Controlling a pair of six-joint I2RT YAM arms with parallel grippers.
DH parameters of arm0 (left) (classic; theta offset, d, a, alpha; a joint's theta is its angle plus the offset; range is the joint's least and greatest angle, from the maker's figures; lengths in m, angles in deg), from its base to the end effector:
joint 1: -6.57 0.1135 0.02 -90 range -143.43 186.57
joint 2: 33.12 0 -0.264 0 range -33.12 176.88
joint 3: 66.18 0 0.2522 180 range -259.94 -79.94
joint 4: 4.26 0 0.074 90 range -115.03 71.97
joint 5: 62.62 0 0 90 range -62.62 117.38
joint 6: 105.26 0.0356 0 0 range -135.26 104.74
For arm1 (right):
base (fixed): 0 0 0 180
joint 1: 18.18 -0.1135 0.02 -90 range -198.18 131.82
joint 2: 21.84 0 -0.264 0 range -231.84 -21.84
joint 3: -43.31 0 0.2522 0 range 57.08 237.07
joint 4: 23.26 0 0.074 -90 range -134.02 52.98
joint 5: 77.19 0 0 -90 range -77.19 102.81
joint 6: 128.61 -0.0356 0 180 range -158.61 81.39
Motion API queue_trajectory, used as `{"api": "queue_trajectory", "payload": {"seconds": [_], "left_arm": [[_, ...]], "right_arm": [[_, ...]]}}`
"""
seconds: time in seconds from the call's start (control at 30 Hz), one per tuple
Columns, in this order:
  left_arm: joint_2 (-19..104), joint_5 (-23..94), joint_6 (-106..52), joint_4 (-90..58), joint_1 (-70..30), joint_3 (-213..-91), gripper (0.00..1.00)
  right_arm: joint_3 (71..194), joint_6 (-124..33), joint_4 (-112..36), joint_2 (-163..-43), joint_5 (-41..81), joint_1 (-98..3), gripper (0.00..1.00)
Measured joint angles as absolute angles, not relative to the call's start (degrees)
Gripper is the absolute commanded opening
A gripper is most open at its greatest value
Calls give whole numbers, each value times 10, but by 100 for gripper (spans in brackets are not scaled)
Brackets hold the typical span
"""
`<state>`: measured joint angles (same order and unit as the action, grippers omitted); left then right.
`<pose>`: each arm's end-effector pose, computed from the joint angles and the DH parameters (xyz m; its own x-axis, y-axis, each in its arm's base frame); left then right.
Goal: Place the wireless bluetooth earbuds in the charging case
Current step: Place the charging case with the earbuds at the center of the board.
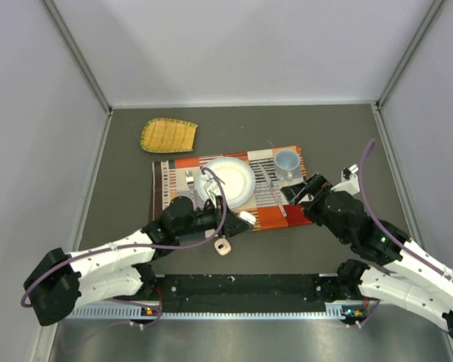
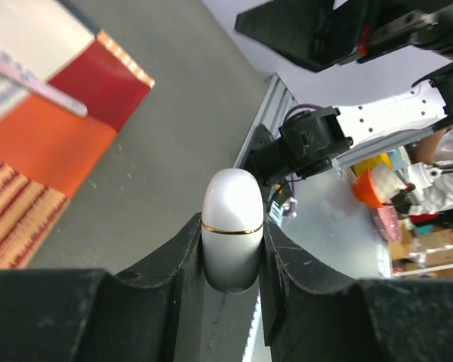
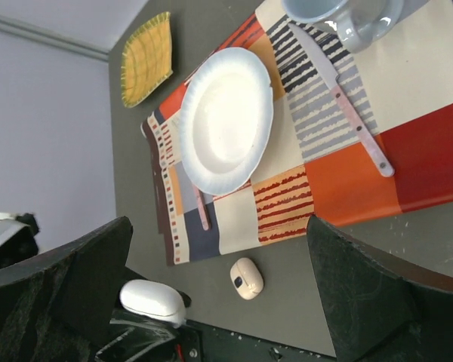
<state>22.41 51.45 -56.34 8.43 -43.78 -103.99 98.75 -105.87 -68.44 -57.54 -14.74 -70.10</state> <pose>0.1272 -0.1763 0.2450 -0.6745 -0.1264 -0.7274 0.6886 0.2477 -0.6815 0.0983 0.0987 0.3074 -0.5085 0.6768 -0.5323 0.0742 0.6503 0.7560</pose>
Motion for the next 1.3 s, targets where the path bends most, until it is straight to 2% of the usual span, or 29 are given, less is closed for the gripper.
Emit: {"api": "queue_trajectory", "payload": {"seconds": [0.37, 0.77, 0.8, 0.87, 1.3], "left_arm": [[369, 457, -725, 165, -514, -1028, 0], [506, 444, -843, 231, -544, -1027, 0], [515, 442, -850, 236, -545, -1027, 6], [535, 434, -867, 245, -546, -1027, 12], [603, 379, -924, 284, -567, -1018, 18]], "right_arm": [[987, -1062, -703, -595, -160, -701, 99], [985, -1068, -711, -572, -160, -701, 99], [982, -1069, -712, -570, -160, -701, 99], [978, -1070, -714, -564, -160, -701, 99], [978, -1075, -714, -559, -153, -701, 99]]}}
